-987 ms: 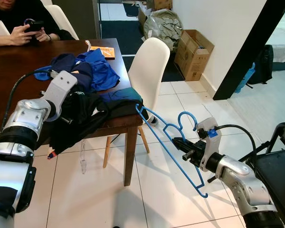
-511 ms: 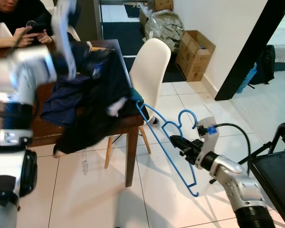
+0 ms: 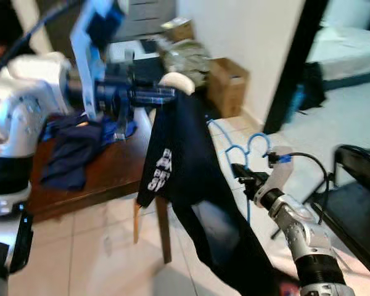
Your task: Hang hanger
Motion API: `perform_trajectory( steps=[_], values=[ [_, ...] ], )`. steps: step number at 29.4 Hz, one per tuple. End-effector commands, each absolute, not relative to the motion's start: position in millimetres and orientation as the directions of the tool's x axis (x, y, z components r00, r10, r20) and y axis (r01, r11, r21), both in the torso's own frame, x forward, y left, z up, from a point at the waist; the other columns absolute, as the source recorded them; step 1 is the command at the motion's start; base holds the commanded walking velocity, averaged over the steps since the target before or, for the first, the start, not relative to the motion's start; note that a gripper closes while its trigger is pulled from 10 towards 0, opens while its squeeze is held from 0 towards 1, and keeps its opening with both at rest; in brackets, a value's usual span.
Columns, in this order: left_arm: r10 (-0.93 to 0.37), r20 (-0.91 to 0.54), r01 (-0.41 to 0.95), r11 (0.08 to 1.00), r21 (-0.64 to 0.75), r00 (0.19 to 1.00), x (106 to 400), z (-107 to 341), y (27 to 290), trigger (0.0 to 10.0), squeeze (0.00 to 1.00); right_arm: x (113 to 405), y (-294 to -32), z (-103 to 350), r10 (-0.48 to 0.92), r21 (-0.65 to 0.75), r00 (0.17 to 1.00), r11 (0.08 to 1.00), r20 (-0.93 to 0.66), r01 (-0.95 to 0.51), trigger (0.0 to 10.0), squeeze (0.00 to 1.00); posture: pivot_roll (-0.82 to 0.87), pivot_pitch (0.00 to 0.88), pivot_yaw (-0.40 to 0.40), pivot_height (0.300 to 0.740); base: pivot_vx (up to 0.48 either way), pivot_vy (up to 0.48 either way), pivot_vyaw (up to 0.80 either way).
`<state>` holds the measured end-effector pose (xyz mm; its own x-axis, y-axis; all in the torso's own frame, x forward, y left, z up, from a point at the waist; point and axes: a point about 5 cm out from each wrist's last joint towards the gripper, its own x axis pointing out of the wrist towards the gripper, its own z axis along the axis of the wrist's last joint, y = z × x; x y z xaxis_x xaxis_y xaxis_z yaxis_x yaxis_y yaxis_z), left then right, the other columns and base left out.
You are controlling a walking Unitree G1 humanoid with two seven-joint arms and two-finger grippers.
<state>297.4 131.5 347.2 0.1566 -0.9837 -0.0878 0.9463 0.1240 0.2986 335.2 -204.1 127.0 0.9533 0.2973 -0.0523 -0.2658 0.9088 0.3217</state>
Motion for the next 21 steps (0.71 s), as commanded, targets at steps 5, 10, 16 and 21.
perform_trajectory(
  steps=[5,10,16,21],
  values=[
    [-0.856,-0.186,0.770,0.313,0.556,0.482,330,335,129,10.0,0.00,340,-202,127,0.286,0.339,0.957,0.906,-0.045,-0.255,10.0,0.00,0.03,0.002,0.058,0.740,0.000,0.000,-0.80],
    [-0.850,-0.091,0.633,0.311,0.709,0.519,329,382,109,10.0,0.00,345,-199,129,0.292,0.336,0.955,0.905,-0.046,-0.261,10.0,0.00,0.04,0.026,0.058,0.740,0.000,0.000,-0.80],
    [-0.865,0.009,0.506,0.302,0.808,0.501,314,435,87,10.0,0.00,348,-202,130,0.284,0.347,0.958,0.904,-0.048,-0.251,10.0,0.00,0.04,0.041,0.051,0.740,0.000,0.000,-0.80],
    [-0.888,0.028,0.491,0.280,0.825,0.459,306,446,77,10.0,0.00,349,-203,131,0.282,0.342,0.958,0.906,-0.048,-0.249,10.0,0.00,0.04,0.043,0.055,0.740,0.000,0.000,-0.80]
  ],
)
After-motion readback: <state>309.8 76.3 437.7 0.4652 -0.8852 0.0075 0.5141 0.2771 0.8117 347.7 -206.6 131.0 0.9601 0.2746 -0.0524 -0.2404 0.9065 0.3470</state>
